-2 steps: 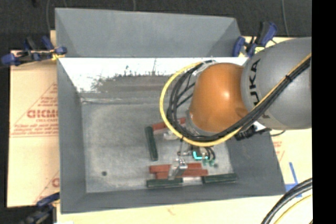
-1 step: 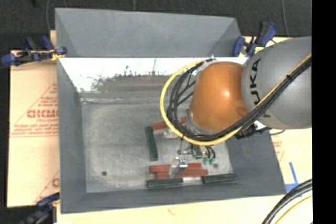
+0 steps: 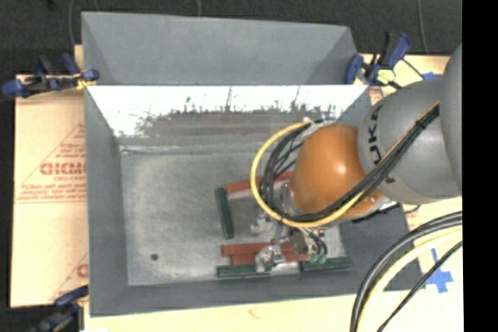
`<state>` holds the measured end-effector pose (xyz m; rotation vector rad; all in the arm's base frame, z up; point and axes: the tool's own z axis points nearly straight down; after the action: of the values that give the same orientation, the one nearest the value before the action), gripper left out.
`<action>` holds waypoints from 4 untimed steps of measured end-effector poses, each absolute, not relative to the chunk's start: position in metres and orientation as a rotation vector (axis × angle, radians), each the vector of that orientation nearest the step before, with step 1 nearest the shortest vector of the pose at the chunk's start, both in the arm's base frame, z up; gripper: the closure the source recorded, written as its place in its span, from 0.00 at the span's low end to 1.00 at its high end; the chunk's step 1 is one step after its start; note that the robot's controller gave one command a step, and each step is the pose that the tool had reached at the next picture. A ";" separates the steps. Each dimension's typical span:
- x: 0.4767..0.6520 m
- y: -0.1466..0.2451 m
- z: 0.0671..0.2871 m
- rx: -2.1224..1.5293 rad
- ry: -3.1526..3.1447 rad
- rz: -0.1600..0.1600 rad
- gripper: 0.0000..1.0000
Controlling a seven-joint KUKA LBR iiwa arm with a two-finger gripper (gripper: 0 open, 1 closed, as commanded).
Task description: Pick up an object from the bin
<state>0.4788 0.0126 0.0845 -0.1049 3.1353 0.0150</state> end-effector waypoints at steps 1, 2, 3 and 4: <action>0.479 0.013 0.084 -0.103 3.135 0.015 1.00; 0.487 0.028 0.120 -0.084 3.138 0.002 1.00; 0.486 0.033 0.153 -0.141 3.131 0.000 1.00; 0.481 0.033 0.195 -0.133 3.145 -0.002 1.00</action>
Offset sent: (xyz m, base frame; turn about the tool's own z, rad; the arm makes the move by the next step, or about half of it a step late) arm 0.0249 0.0442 0.0982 0.0299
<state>0.4811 0.0334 0.1951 -0.1332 3.1453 -0.0018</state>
